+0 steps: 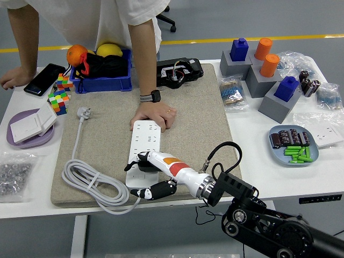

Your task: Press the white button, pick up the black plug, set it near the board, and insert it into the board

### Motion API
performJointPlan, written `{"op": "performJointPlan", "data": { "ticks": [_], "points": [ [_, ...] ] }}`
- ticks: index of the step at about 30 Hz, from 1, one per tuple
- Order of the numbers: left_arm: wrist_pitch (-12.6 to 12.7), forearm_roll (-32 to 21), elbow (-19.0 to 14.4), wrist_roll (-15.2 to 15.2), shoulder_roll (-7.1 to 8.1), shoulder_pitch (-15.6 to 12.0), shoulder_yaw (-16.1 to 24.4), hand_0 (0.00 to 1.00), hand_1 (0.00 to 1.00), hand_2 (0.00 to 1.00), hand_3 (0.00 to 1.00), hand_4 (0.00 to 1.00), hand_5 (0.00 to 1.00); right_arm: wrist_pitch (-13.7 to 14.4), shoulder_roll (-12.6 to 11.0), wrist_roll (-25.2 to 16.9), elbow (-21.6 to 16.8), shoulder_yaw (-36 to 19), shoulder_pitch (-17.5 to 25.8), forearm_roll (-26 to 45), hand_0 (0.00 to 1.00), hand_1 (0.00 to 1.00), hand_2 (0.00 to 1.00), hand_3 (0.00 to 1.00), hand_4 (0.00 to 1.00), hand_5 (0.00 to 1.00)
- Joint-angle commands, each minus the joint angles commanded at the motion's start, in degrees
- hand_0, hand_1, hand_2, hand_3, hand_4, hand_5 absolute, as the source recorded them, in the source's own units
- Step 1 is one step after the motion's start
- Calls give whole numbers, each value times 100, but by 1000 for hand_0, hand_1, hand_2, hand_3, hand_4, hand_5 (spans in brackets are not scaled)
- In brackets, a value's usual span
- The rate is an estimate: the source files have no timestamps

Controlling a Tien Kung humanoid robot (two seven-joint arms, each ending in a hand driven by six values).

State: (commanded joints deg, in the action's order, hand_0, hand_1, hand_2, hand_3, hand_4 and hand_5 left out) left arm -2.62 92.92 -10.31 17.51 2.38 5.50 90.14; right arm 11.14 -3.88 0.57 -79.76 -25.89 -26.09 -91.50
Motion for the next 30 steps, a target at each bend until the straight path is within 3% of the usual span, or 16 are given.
{"op": "performJointPlan", "data": {
  "ticks": [16, 30],
  "points": [
    [8, 26, 0, -3, -22, -46, 39, 649, 638, 630, 675, 509, 109, 2, -267, -20, -997, -916, 280, -317, 817, 755, 708, 632, 815, 170],
    [6, -5, 0, -15, -60, -36, 10, 649, 638, 630, 677, 508, 107, 83, -647, -320, -1021, -2349, 1211, -331, 813, 741, 695, 628, 812, 168]
  ]
}}
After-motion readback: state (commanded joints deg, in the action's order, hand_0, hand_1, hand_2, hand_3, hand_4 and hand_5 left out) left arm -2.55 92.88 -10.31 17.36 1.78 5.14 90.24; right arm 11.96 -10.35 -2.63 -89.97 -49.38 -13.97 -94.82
